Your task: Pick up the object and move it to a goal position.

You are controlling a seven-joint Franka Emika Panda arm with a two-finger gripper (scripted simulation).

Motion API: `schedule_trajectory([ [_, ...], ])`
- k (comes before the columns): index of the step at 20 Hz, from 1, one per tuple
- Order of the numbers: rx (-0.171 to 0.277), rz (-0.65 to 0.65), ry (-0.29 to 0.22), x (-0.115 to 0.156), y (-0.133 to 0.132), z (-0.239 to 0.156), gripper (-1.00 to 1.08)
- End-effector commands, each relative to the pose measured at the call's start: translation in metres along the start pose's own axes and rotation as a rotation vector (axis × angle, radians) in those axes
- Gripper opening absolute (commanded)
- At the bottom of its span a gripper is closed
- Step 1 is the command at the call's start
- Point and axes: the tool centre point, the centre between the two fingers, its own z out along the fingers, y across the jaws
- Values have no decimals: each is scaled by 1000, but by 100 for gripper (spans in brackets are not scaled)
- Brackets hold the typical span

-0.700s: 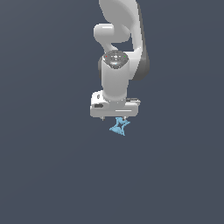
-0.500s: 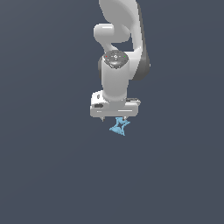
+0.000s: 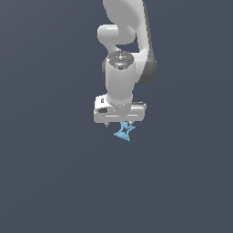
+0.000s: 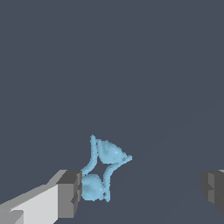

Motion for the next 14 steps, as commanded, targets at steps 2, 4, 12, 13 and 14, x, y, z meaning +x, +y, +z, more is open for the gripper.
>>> schedule_trajectory([
  [2, 1, 11, -1, -1, -1, 3, 100],
  [4, 2, 26, -2, -3, -3, 7, 100],
  [12, 6, 132, -7, -15, -15, 32, 100],
  [13, 6, 150, -8, -18, -16, 36, 100],
  [14, 7, 170, -10, -20, -18, 41, 100],
])
